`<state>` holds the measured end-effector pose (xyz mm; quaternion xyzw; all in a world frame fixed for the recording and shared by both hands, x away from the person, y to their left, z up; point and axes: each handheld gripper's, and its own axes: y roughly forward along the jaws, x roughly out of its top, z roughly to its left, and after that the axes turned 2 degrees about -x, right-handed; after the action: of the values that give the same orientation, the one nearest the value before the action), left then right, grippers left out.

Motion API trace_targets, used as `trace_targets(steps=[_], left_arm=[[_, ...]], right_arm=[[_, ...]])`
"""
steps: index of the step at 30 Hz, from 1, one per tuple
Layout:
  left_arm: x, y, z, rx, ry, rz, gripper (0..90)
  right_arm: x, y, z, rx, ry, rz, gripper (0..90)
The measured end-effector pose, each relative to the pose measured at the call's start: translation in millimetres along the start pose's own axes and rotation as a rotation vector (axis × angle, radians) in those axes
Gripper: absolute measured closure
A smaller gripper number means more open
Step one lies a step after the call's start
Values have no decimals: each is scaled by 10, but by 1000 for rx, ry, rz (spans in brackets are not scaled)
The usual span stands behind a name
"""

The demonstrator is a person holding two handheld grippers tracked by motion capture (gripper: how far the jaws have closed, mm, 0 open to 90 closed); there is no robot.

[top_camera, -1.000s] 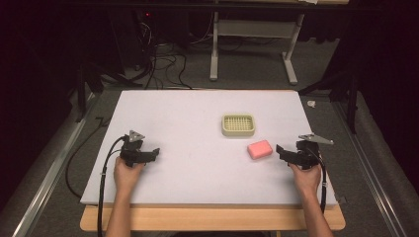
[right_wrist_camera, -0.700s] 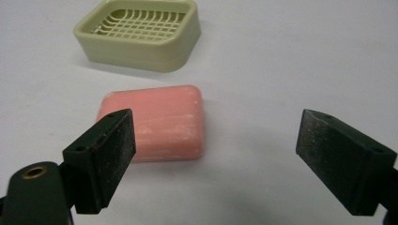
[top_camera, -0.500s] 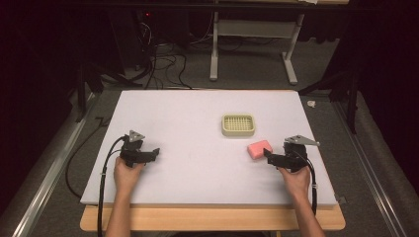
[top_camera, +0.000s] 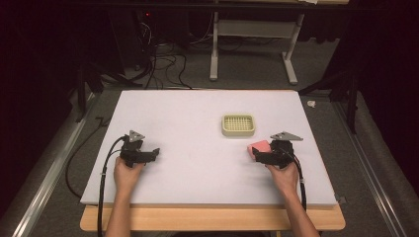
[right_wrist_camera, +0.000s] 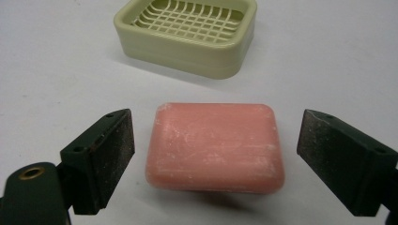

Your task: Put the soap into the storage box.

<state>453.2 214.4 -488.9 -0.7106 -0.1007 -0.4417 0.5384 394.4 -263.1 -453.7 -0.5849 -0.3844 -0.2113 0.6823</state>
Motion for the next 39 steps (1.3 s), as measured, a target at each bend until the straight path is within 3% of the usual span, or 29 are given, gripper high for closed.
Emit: trace_targets(steps=[15, 24, 27, 39], left_arm=[[0, 1, -1, 2, 0, 0, 189], [0, 1, -1, 3, -1, 1, 188], [0, 1, -1, 3, -1, 1, 187], [0, 3, -1, 6, -3, -1, 184]], right_arm=[[3, 209, 40, -31, 0, 56, 117], [-68, 343, 71, -59, 4, 119, 117], [-86, 359, 96, -77, -15, 118, 118], [-96, 350, 84, -66, -31, 109, 136]])
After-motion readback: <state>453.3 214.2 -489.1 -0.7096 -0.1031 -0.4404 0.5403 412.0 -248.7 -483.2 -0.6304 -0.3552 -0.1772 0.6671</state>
